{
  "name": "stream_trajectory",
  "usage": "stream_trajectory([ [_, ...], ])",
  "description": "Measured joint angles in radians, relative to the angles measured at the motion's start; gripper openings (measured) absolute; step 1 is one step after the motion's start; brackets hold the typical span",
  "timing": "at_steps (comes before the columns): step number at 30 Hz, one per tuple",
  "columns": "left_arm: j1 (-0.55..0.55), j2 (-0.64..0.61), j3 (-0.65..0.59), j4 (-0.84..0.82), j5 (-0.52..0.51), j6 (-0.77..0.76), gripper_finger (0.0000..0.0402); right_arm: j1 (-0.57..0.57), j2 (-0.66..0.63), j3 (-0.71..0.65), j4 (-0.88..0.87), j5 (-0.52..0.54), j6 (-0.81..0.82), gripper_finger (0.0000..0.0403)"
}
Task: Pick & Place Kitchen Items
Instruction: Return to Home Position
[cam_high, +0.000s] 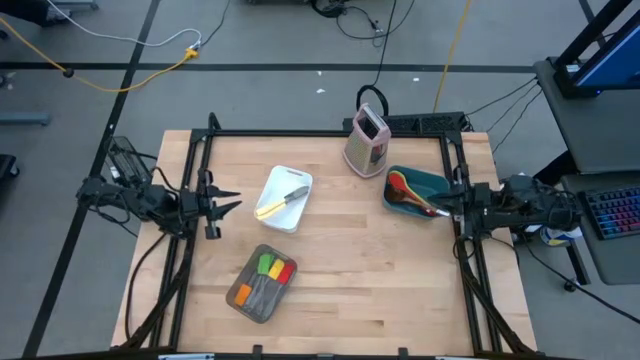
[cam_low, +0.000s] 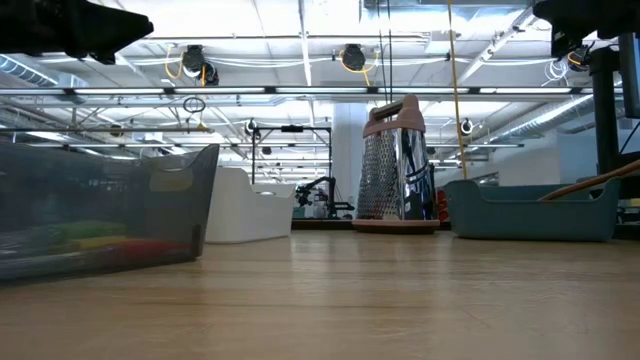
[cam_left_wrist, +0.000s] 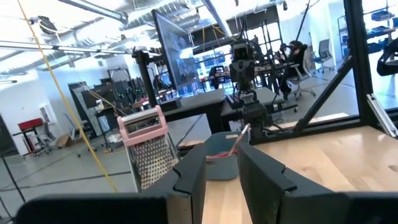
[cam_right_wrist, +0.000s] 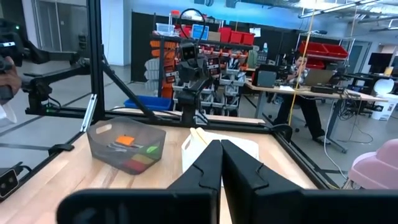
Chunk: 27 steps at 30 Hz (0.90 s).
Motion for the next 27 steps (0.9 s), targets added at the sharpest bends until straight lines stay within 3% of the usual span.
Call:
stream_trajectory([
  [10, 0.001, -0.136, 0.000, -0.094, -0.053, 0.032, 0.0097, 0.000, 0.001, 0.000, -0.011, 0.000, 0.000, 0.0003],
  [21, 0.001, -0.135, 0.000, -0.179, -0.050, -0.030, 0.0097, 0.000, 0.001, -0.003, -0.011, 0.000, 0.025, 0.0004],
  [27, 0.001, -0.135, 0.000, -0.196, 0.058, -0.065, 0.0097, 0.000, 0.001, -0.065, 0.054, -0.001, 0.027, 0.0004],
])
